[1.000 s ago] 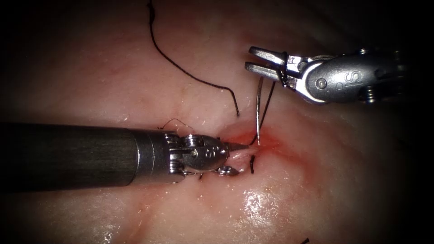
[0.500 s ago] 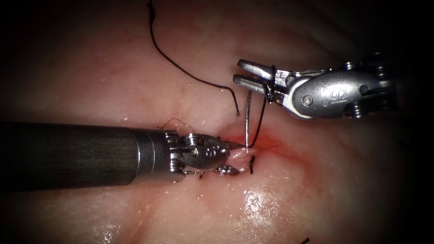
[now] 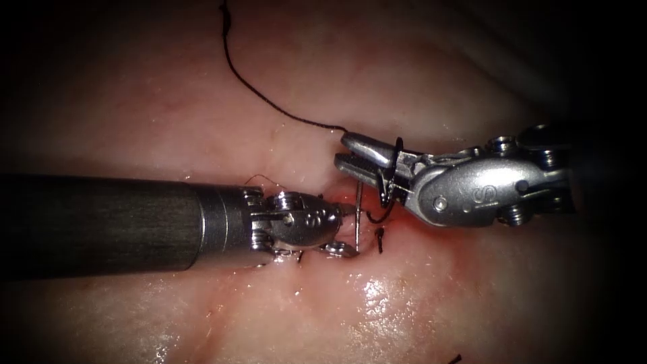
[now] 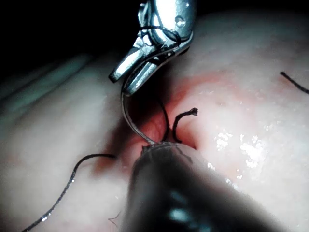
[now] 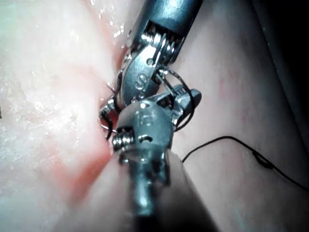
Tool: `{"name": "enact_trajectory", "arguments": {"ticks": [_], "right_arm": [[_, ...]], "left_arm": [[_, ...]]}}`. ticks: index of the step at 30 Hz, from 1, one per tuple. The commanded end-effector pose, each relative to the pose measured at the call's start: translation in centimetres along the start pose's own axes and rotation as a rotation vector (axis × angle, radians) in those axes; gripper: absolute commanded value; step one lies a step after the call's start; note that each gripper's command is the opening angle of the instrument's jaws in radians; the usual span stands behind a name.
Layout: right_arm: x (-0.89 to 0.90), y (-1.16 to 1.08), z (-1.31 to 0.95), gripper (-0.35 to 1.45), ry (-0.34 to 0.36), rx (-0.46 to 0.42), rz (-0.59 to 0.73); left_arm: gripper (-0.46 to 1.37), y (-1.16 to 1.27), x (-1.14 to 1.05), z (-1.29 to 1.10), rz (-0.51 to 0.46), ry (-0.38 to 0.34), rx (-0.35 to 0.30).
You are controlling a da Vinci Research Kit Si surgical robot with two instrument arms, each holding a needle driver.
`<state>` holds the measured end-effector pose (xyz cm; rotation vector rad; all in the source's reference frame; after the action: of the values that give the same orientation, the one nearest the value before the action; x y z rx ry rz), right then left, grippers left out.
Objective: Wound Closure
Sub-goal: Rotate the needle through the skin below the incision with the right gripper
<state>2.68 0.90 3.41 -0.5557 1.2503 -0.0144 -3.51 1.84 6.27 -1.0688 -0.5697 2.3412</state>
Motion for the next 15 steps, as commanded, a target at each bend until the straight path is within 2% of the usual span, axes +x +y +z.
{"name": "enact_trajectory", "arguments": {"ticks": [1, 8, 10, 12, 15], "right_arm": [[0.00, -0.01, 0.01, -0.35, 0.000, -0.011, -0.008], [-0.04, -0.10, -0.04, -0.35, -0.014, -0.019, -0.030], [-0.05, -0.13, -0.08, -0.35, -0.019, -0.021, -0.036], [-0.06, -0.13, -0.10, -0.35, -0.022, -0.021, -0.038], [-0.07, -0.13, -0.13, -0.35, -0.028, -0.018, -0.041]], "left_arm": [[0.70, 0.01, 0.00, 0.00, 0.000, -0.001, 0.002], [0.69, 0.02, 0.00, -0.04, -0.006, -0.002, 0.000], [0.76, 0.02, 0.03, -0.06, -0.010, 0.006, 0.002], [0.77, 0.02, 0.05, -0.08, -0.010, 0.032, 0.013], [0.69, 0.04, 0.09, -0.14, 0.055, 0.080, 0.035]]}}
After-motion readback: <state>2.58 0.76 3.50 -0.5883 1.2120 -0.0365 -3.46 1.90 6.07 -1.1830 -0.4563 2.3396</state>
